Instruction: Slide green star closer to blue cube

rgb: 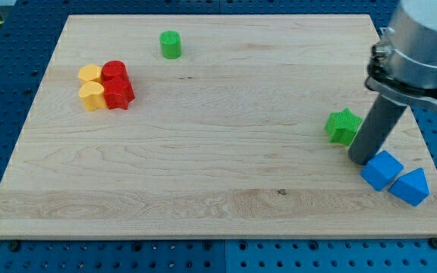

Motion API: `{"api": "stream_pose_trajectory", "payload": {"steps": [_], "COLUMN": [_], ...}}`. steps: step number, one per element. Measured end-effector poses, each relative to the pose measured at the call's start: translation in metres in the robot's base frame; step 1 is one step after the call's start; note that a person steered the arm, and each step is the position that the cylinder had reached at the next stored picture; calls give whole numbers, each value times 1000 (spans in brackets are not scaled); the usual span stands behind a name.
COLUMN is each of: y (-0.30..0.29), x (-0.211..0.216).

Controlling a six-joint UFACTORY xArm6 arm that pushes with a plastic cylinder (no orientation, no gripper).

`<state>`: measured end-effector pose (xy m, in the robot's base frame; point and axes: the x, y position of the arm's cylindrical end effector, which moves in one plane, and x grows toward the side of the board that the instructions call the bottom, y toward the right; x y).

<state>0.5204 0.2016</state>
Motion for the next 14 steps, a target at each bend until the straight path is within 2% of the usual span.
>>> {"api": "stream_pose_trajectory", "payload": {"steps": [1,3,5,11,14], "y": [12,-34,-54,-9,-5], "x": [0,-3,-80,-93,-93]}}
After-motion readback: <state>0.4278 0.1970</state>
